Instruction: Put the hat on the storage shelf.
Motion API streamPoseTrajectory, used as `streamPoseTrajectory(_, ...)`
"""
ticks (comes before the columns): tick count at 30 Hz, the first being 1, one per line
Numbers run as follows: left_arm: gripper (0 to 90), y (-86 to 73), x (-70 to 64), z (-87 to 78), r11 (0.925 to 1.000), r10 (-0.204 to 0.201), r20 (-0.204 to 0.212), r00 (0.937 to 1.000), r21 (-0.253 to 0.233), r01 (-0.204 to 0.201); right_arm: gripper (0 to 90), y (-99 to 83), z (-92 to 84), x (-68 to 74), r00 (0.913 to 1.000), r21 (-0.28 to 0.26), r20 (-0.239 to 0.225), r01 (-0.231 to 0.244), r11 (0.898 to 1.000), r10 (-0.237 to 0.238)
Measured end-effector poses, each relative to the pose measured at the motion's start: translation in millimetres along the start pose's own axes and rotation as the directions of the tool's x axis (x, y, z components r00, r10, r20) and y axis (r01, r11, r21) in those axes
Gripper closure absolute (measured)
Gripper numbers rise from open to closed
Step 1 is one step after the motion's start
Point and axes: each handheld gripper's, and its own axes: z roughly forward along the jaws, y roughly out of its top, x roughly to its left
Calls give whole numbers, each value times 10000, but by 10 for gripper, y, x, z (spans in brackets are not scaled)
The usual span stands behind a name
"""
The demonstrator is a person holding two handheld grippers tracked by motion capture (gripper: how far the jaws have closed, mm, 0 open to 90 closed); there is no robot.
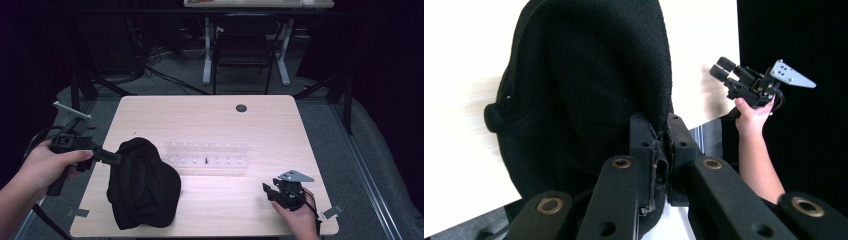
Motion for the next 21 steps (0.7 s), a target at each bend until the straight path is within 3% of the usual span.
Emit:
streamPoseTrajectory(14, 852, 52, -55, -148, 9988, -181, 321, 9993, -438, 195, 534, -1, 4, -2, 10000, 37, -10, -36, 10000, 36)
streamPoseTrajectory(21, 852, 99, -144, -266, 9973, -65, 480, 9988, -733, 100, 534, -3, 11, -2, 10000, 5, -21, -24, 10000, 24)
